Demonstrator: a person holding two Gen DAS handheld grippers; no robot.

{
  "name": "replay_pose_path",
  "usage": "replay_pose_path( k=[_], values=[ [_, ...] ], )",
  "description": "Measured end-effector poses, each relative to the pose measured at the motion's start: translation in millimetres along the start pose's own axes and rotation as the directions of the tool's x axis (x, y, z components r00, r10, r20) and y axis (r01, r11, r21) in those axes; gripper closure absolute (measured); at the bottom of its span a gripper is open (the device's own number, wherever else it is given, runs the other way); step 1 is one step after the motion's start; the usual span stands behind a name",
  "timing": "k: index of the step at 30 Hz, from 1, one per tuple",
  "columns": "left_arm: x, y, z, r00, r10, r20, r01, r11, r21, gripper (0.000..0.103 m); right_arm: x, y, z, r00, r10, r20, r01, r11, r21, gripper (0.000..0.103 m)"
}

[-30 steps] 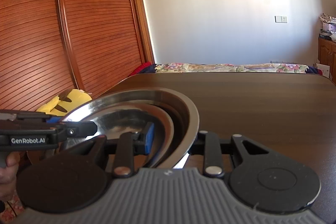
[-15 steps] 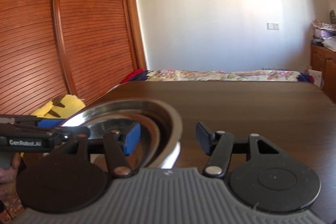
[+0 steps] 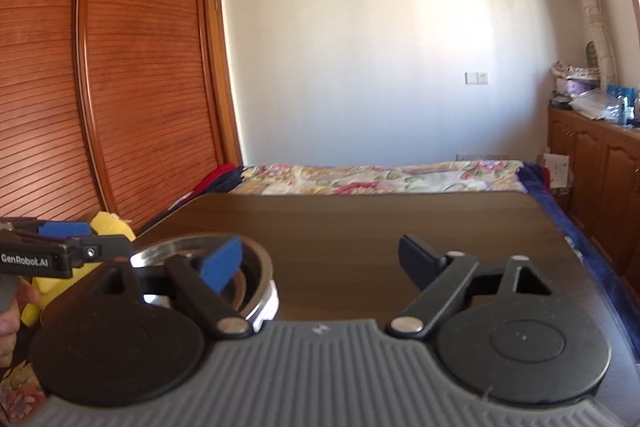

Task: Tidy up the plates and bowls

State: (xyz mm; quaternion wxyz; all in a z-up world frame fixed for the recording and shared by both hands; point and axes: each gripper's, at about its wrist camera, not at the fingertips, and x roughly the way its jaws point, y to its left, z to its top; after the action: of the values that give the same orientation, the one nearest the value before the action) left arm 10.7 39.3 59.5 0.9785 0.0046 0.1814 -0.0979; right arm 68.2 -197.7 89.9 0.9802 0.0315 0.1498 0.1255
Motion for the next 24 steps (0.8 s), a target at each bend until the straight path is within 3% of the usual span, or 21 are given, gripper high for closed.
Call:
replay_pose_path(
  k=[4, 24],
  values=[
    [-12, -8, 8, 1.000, 0.005, 0.024, -0.005, 1.000, 0.011, 0.000, -15, -7, 6, 0.999, -0.014, 0.034, 0.015, 1.000, -0.011, 0.000],
    [-32, -22, 17, 0.992, 0.114, 0.045, -0.116, 0.992, 0.046, 0.000, -42, 3, 13, 0.995, -0.064, 0.075, 0.067, 0.997, -0.040, 0.000]
  ],
)
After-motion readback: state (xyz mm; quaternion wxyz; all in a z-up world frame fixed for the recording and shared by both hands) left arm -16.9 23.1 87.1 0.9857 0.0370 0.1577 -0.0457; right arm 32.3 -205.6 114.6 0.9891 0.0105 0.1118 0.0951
